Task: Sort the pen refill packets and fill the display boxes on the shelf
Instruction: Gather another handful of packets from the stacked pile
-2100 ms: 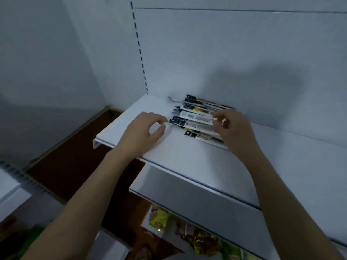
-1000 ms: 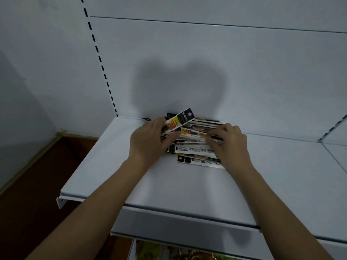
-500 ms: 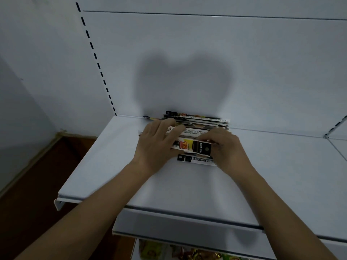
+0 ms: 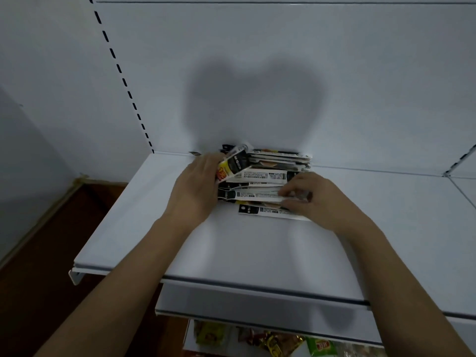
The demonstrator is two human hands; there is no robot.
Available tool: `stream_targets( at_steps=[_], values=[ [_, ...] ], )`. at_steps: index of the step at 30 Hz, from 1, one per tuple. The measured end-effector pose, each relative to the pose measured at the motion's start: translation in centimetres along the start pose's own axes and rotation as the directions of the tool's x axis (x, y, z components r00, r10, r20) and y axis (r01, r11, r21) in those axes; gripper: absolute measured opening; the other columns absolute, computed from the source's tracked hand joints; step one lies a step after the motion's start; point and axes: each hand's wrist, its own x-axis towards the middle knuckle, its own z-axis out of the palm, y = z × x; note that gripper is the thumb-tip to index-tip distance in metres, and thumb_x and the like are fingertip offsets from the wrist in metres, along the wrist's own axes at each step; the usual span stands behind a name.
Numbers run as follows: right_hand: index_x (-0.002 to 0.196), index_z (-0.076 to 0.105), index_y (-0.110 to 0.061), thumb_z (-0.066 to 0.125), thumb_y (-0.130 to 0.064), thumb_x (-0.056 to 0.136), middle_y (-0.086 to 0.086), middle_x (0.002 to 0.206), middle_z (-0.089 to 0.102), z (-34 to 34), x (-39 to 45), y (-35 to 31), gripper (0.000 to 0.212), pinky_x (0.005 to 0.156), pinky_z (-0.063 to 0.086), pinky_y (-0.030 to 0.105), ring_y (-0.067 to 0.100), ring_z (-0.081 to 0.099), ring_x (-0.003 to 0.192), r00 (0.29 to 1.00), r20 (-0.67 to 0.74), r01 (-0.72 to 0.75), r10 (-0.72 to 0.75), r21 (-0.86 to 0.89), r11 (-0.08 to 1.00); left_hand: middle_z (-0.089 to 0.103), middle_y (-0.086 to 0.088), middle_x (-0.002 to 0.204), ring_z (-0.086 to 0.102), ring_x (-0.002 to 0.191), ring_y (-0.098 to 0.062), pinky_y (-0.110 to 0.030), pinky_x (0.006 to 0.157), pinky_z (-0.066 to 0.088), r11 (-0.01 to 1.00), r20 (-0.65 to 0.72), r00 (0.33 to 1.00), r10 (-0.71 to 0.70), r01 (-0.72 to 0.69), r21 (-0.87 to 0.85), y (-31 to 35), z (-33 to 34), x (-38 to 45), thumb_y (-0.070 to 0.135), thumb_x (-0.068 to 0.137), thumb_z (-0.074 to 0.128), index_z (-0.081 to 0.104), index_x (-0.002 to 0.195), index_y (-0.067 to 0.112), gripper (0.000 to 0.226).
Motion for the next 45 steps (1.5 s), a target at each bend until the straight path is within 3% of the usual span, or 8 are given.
stream_targets(
  at_steps=[10,15,19,26,29,37,42,45],
  values=[
    [0.094,0.073,-0.014,0.06,-0.002,0.093,-0.017,0.081,0.067,0.8,-0.2,-2.0,0.018,0.067,0.044,0.009,-0.004,0.063,0.076,0.983,-0.181,0.029,0.013,0.229,0.973,0.063,-0.005,0.08,0.05,0.072,-0.022,-0.031,0.063,0.042,0.867,-0.183,0.853,0.489,-0.452,0.212,0.9,1.9,-0.7,0.034,0.087,0.076,0.061,0.105,0.013,0.031],
    [0.084,0.073,-0.026,0.055,0.012,0.09,-0.015,0.076,0.072,2.0,0.5,-3.2,0.042,0.068,0.055,0.017,0.0,0.067,0.073,0.991,-0.102,-0.033,0.086,0.436,0.899,0.063,-0.005,0.087,0.048,0.077,-0.023,-0.033,0.067,0.04,0.857,-0.063,0.866,0.496,-0.477,0.197,0.7,2.2,-0.4,0.053,0.084,0.072,0.061,0.102,0.015,0.043],
    [0.087,0.072,-0.032,0.049,-0.014,0.103,-0.012,0.081,0.071,1.7,0.7,-3.6,0.033,0.057,0.053,0.024,0.009,0.063,0.067,0.974,-0.18,-0.019,0.139,0.543,0.84,0.068,-0.004,0.082,0.055,0.078,-0.028,-0.035,0.071,0.032,0.853,0.071,0.894,0.443,-0.444,0.273,0.2,1.6,-0.3,0.028,0.08,0.071,0.055,0.101,0.016,0.03],
    [0.119,0.067,-0.02,0.062,-0.013,0.095,-0.014,0.111,0.059,2.2,1.2,-1.2,0.026,0.079,0.036,0.001,-0.011,0.053,0.086,0.972,-0.229,-0.043,0.05,0.037,0.998,0.061,-0.012,0.087,0.056,0.064,-0.033,-0.035,0.056,0.04,0.961,0.11,0.979,0.173,-0.192,0.198,-0.8,-0.2,-1.3,-0.009,0.066,0.071,0.053,0.11,0.012,0.052],
    [0.107,0.072,-0.021,0.065,-0.019,0.094,-0.017,0.102,0.055,2.6,1.5,-1.1,0.015,0.076,0.039,0.015,0.0,0.053,0.088,0.966,-0.252,-0.076,0.054,-0.077,0.994,0.064,-0.008,0.078,0.057,0.059,-0.03,-0.031,0.055,0.038,0.978,0.107,0.988,0.113,-0.13,0.165,-0.7,0.0,-2.3,-0.011,0.057,0.074,0.063,0.101,0.008,0.05],
    [0.093,0.069,-0.02,0.062,-0.018,0.096,-0.011,0.09,0.064,2.3,0.6,-2.0,0.008,0.071,0.04,0.023,0.006,0.053,0.087,0.878,-0.465,0.012,-0.11,-0.209,0.978,0.063,-0.006,0.084,0.054,0.069,-0.025,-0.032,0.063,0.036,0.929,-0.06,0.94,0.335,-0.319,0.186,0.2,0.1,-2.4,0.012,0.079,0.076,0.06,0.105,0.013,0.031],
    [0.086,0.07,-0.026,0.067,-0.012,0.092,-0.018,0.079,0.064,3.1,0.7,-3.6,0.015,0.067,0.042,0.01,-0.001,0.057,0.075,0.984,-0.166,0.094,-0.066,0.162,0.982,0.061,-0.008,0.097,0.049,0.086,-0.025,-0.035,0.068,0.038,0.895,-0.027,0.914,0.405,-0.39,0.215,0.1,0.5,-2.2,0.04,0.085,0.07,0.059,0.109,0.017,0.035],
    [0.091,0.07,-0.031,0.062,-0.014,0.096,-0.02,0.083,0.068,2.9,0.6,-3.5,0.019,0.066,0.044,0.008,-0.001,0.06,0.075,0.981,-0.193,0.044,0.022,0.33,0.943,0.066,-0.002,0.085,0.056,0.08,-0.026,-0.034,0.068,0.03,0.901,0.108,0.933,0.344,-0.361,0.24,-0.3,0.7,-2.4,0.032,0.077,0.078,0.067,0.096,0.015,0.028]
  ],
)
